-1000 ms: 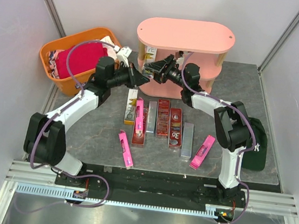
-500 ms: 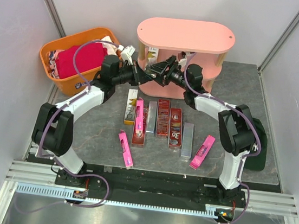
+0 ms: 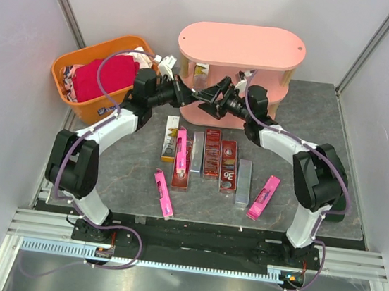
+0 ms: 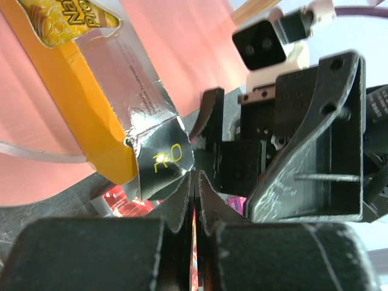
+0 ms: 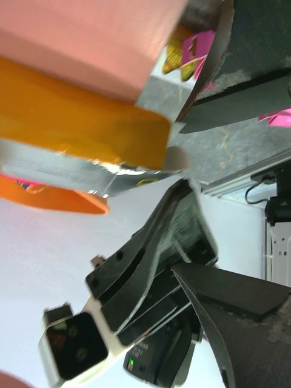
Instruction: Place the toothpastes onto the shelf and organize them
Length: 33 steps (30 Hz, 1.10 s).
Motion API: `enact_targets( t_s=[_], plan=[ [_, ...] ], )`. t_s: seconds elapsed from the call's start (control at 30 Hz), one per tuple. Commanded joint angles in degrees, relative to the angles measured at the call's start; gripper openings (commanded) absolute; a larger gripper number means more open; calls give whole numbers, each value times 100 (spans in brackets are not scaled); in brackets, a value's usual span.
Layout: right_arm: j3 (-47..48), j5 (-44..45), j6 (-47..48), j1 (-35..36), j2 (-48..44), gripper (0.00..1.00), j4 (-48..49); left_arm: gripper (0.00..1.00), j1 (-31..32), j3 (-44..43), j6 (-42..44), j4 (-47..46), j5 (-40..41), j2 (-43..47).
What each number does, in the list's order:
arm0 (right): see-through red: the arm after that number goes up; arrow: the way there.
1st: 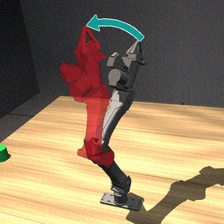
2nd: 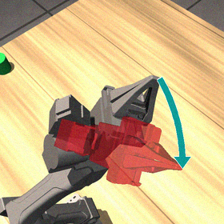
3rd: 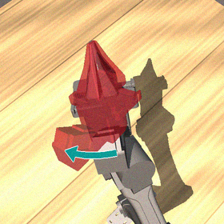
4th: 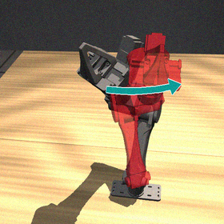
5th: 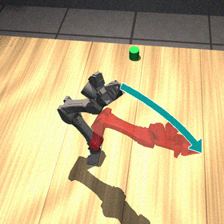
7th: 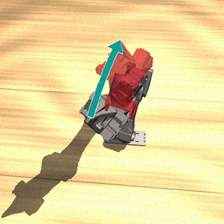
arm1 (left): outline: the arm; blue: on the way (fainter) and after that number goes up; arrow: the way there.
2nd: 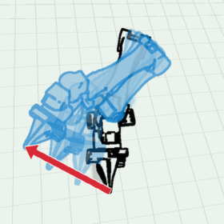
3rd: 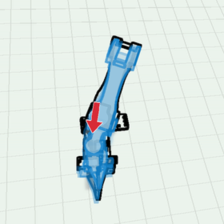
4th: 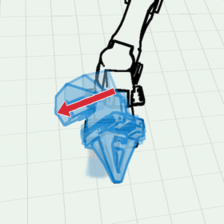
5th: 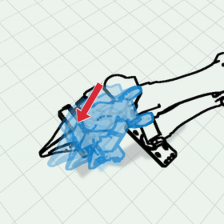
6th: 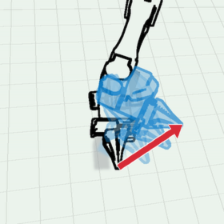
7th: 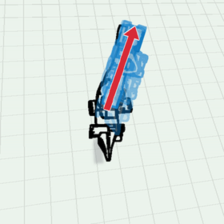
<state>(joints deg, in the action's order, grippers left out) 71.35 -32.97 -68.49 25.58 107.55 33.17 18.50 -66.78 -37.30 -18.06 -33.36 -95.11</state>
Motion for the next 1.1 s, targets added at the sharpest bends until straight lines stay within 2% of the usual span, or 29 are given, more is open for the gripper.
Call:
enact_targets(
  t_s=[0.0, 0.3, 0.37, 0.4, 0.5, 0.53, 0.63, 0.67, 0.73, 0.83, 0.93, 1.0, 1.07],
  plan=[
    [-218, 247, 668, -53, -488, 98, -995, 2, 22, -195, -234, -356, -153, -69],
    [-587, 318, 1013, -45, -972, 98, -1295, 4, 22, -107, -111, -487, -285, 9],
    [-736, 344, 1153, -53, -1077, 98, -1356, 11, 39, 85, 29, -505, -197, 254],
    [-772, 370, 1223, -53, -1200, 98, -1487, 16, 39, 182, 64, -514, -153, 352],
    [-868, 563, 1557, -45, -1428, 98, -1908, 42, 57, 578, 161, -540, 75, 809],
    [-903, 607, 1680, -36, -1482, 98, -2041, 58, 48, 674, 188, -532, 102, 914],
    [-1052, 792, 2014, -45, -1693, 98, -2384, 76, 66, 1044, 275, -286, 278, 1319],
    [-1105, 853, 2076, -45, -1754, 98, -2490, 87, 66, 1210, 345, -216, 365, 1441],
    [-1254, 897, 2269, -36, -1904, 98, -2596, 93, 66, 1500, 416, 20, 497, 1802],
    [-1483, 1055, 2577, -36, -2088, 98, -2842, 93, 57, 1694, 688, 617, 883, 2240],
    [-1729, 1152, 2788, -36, -2220, 98, -3009, 94, 66, 1862, 978, 1302, 1707, 2531],
    [-1826, 1161, 2849, -45, -2282, 98, -3053, 94, 66, 1906, 1066, 1542, 1999, 2568],
    [-1958, 1223, 2946, -27, -2308, 98, -3114, 93, 66, 1924, 1049, 2014, 2649, 2436]
  ],
)
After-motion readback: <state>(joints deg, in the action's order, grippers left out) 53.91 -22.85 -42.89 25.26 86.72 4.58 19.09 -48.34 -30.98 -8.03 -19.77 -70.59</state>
